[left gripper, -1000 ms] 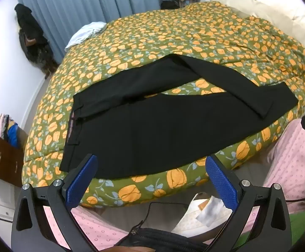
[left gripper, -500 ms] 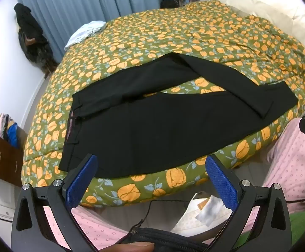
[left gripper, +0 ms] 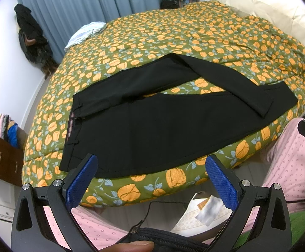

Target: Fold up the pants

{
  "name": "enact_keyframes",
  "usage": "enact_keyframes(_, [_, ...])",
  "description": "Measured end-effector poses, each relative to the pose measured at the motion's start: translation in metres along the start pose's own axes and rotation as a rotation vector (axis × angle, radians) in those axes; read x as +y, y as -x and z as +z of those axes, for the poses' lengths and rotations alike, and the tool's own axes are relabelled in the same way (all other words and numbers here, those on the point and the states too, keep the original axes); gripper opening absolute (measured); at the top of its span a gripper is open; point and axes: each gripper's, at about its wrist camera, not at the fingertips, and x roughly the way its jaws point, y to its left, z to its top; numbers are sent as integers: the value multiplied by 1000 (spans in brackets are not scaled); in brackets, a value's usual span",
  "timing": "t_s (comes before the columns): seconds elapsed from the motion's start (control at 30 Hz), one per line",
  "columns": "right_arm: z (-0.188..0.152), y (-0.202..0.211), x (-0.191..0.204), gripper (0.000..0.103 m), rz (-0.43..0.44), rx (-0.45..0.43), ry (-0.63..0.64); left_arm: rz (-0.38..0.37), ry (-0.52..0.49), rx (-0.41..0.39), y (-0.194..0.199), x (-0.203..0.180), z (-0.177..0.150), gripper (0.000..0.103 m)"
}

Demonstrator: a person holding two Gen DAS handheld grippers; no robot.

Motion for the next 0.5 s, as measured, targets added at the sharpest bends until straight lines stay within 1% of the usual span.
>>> enact_keyframes(0.5, [1, 1, 4, 103, 11, 3, -3, 0, -4, 0, -1, 0, -3, 102])
